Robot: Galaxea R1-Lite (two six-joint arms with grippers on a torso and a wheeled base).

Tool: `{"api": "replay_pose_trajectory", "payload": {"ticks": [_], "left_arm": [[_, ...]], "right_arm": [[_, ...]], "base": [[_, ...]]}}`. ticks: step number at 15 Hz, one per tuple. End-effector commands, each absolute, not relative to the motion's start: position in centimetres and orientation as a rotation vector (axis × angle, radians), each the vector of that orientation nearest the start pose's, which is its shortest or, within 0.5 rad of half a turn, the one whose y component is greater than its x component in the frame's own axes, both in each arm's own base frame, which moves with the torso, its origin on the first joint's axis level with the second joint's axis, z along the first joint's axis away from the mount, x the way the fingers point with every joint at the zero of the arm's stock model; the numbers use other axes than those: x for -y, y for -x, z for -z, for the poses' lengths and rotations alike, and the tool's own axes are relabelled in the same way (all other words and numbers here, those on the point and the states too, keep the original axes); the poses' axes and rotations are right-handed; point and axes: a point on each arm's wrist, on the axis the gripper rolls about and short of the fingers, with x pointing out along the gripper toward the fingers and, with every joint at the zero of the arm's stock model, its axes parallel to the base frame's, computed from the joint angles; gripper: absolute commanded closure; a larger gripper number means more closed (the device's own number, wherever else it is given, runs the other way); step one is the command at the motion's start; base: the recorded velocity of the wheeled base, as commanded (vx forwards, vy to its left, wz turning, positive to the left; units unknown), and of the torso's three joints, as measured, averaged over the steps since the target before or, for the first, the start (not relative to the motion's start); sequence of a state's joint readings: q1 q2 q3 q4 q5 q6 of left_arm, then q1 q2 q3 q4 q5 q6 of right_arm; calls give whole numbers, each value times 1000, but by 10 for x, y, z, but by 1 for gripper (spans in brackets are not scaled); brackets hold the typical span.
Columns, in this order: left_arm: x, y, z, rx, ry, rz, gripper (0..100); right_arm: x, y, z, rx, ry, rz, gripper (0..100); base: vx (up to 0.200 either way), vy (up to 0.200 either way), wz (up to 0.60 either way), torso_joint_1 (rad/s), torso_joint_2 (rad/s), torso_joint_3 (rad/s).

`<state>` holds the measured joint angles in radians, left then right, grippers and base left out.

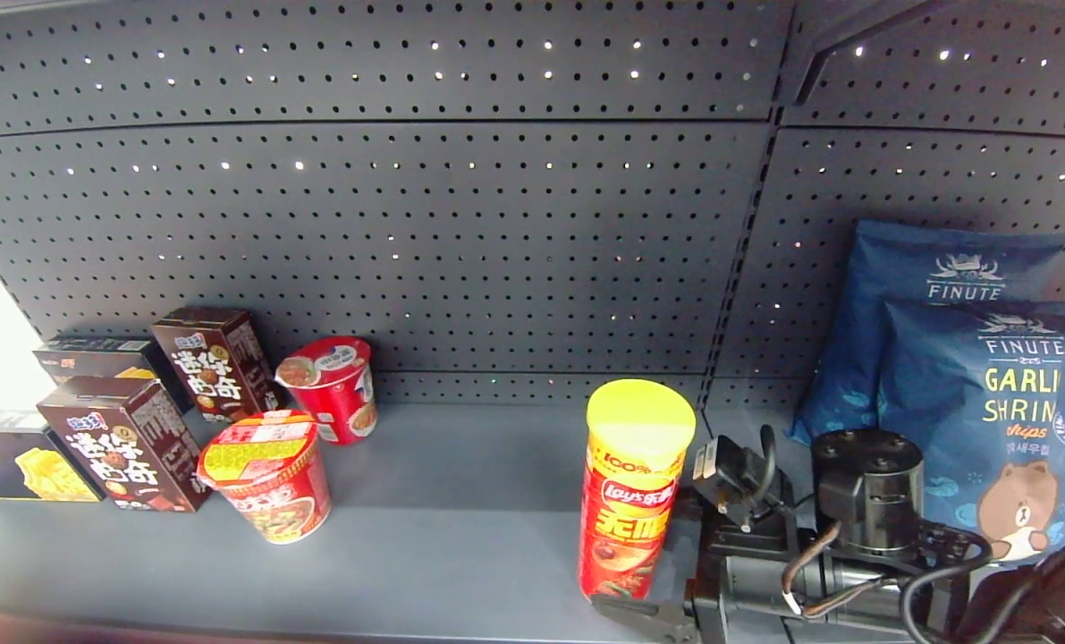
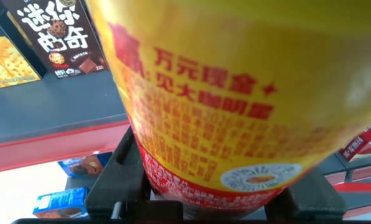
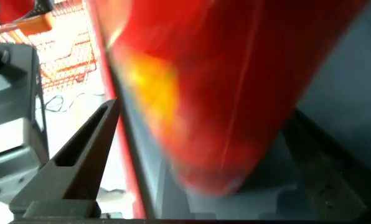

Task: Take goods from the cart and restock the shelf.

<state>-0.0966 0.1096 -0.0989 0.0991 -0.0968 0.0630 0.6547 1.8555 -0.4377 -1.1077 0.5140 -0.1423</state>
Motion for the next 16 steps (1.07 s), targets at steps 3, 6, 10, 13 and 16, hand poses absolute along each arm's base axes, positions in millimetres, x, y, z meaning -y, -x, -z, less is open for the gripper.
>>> {"api": "replay_pose_trajectory", "payload": {"ticks": [3, 6, 10, 13, 16], "left_arm": [[0, 22, -98, -94, -64, 196, 100], [0, 27, -117, -24, -67, 197, 100], [2, 25, -176, 46, -99, 283, 100], [7, 9, -199, 3, -106, 436, 100], [13, -16, -212, -76, -84, 612, 100]], "right_arm": [[-145, -186, -110, -229, 143, -1143, 0], [-123, -172, -121, -193, 143, -1070, 0], [-108, -151, -125, -242, 190, -882, 0], [-107, -146, -126, -246, 199, -853, 0], [-104, -143, -127, -246, 200, -827, 0]], "base": [[0, 0, 0, 0, 0, 0], [0, 0, 0, 0, 0, 0], [0, 0, 0, 0, 0, 0], [0, 0, 0, 0, 0, 0], [0, 0, 0, 0, 0, 0]]}}
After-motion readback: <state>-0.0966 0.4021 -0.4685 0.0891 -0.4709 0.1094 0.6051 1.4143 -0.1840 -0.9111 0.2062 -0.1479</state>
